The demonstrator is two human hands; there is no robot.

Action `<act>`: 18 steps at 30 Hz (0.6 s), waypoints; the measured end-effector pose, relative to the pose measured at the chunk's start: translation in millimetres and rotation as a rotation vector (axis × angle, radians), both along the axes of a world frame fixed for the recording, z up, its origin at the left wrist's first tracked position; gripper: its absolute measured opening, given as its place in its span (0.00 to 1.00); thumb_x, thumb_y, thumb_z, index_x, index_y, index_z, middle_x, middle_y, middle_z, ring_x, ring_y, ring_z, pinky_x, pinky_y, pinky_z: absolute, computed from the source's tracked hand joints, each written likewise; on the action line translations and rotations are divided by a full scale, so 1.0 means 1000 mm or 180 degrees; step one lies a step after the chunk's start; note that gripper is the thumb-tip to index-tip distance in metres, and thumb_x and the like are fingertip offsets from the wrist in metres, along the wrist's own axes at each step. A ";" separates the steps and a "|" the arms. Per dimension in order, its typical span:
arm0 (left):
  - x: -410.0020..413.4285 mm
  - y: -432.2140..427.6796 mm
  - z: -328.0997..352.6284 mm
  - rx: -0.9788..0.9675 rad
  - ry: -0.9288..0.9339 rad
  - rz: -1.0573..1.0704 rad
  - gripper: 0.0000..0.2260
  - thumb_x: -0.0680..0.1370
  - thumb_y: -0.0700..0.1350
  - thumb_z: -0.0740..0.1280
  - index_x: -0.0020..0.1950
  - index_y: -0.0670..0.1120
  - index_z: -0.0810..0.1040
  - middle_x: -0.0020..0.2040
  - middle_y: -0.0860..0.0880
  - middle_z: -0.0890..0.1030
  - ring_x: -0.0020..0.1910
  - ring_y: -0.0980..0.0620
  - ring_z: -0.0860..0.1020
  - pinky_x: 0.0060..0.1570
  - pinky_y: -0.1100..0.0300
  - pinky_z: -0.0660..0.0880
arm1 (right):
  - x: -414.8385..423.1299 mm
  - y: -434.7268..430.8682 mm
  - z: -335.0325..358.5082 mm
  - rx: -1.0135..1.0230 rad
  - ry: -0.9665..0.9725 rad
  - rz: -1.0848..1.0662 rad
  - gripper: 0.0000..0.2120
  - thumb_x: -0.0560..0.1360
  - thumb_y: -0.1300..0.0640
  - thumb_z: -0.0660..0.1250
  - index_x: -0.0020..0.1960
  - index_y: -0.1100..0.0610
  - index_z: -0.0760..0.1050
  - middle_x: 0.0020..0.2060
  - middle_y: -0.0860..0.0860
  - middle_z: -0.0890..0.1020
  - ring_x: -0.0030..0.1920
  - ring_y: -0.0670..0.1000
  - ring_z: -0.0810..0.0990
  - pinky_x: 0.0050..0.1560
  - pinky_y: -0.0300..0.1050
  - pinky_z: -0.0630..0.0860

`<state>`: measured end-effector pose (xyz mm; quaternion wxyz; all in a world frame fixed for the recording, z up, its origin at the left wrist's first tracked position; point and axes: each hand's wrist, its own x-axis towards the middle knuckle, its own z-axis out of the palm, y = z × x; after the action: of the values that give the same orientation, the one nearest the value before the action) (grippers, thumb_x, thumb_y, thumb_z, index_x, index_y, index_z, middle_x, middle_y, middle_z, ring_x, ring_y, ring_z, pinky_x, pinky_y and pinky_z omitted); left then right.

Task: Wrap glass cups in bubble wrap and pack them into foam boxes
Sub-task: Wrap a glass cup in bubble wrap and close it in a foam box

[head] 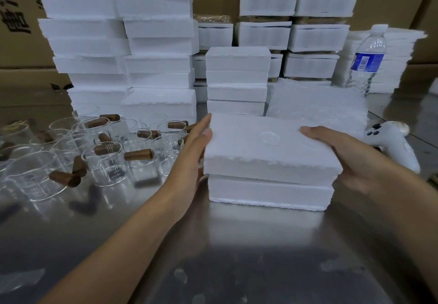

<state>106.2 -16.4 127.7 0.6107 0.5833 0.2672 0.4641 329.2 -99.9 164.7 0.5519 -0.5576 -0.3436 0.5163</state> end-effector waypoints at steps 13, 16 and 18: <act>0.008 -0.001 0.004 -0.0101 -0.0151 0.0546 0.12 0.80 0.44 0.56 0.55 0.58 0.76 0.60 0.52 0.79 0.61 0.49 0.76 0.63 0.51 0.71 | -0.002 0.007 -0.009 0.0001 0.0320 0.0167 0.11 0.66 0.49 0.70 0.43 0.54 0.85 0.48 0.54 0.85 0.45 0.53 0.84 0.48 0.49 0.76; 0.009 -0.003 0.003 0.0080 -0.0141 0.0504 0.16 0.81 0.43 0.55 0.58 0.65 0.72 0.63 0.62 0.74 0.66 0.58 0.70 0.70 0.51 0.63 | -0.002 0.008 -0.009 -0.0046 0.0318 0.0153 0.13 0.65 0.49 0.70 0.45 0.55 0.84 0.46 0.53 0.85 0.43 0.53 0.85 0.40 0.44 0.79; 0.008 -0.004 0.003 0.0221 -0.0104 0.0427 0.19 0.81 0.42 0.53 0.60 0.68 0.69 0.68 0.64 0.70 0.68 0.63 0.67 0.72 0.54 0.58 | -0.002 0.008 -0.011 -0.0068 0.0322 0.0126 0.17 0.64 0.49 0.71 0.49 0.55 0.82 0.45 0.53 0.85 0.41 0.53 0.84 0.36 0.43 0.79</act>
<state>114.2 -20.8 130.4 0.5619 0.5773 0.2795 0.5224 327.2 -91.9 153.9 0.5522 -0.5297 -0.3207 0.5582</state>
